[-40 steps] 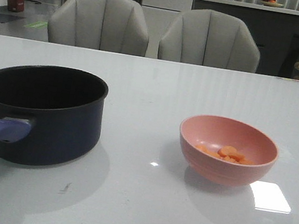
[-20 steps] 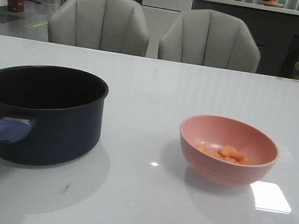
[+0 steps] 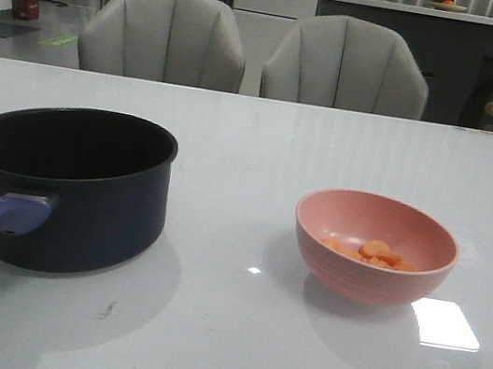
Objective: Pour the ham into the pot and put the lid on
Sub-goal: 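Set the glass lid on the table beside the saucepan with the left gripper, then lower the right gripper to the pink bowl rim and grasp it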
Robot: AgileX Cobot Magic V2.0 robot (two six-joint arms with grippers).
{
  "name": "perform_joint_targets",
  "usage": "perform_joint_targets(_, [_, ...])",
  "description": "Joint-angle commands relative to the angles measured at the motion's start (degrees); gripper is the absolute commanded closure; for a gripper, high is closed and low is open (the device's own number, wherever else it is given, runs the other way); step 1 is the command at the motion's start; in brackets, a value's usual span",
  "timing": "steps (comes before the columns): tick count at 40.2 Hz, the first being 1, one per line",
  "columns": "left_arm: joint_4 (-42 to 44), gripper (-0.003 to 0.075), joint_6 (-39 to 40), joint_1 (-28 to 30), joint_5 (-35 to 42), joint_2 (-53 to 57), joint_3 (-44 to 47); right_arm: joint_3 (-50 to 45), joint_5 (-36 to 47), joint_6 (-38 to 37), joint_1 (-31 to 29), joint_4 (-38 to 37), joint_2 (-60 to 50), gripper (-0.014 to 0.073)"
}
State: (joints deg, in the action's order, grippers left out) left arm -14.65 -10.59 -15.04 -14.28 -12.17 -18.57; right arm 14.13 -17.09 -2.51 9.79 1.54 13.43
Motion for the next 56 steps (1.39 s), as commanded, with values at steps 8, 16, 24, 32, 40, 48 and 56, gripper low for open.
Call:
perform_joint_targets(8, [-0.72,0.0084,0.30,-0.40,4.90,-0.41,-1.47,3.93,2.70,0.24,-0.27,0.54,8.87,0.0417])
perform_joint_targets(16, [-0.72,0.0084,0.30,-0.40,4.90,-0.41,-1.47,10.52,-0.34,0.24,-0.27,1.44,22.83,0.0130])
perform_joint_targets(24, [-0.72,0.0084,0.30,-0.40,4.90,-0.41,-1.47,19.24,-0.91,0.29,-0.15,8.19,38.24,0.0037])
perform_joint_targets(32, [-0.72,0.0084,0.30,-0.40,4.90,-0.41,-1.47,29.57,-5.17,1.30,3.26,9.42,54.13,0.0037])
perform_joint_targets(40, [-0.72,0.0084,0.30,-0.40,4.90,-0.41,-1.47,39.56,-8.90,1.84,4.46,9.42,68.40,0.0037])
perform_joint_targets(48, [-0.72,0.0084,0.30,-0.40,4.90,-0.41,-1.47,46.80,-11.74,1.84,4.28,9.42,79.10,0.0041])
perform_joint_targets(56, [-0.72,0.0084,0.30,-0.40,4.90,-0.41,-1.47,51.78,-15.48,2.02,4.28,9.31,85.61,0.0281])
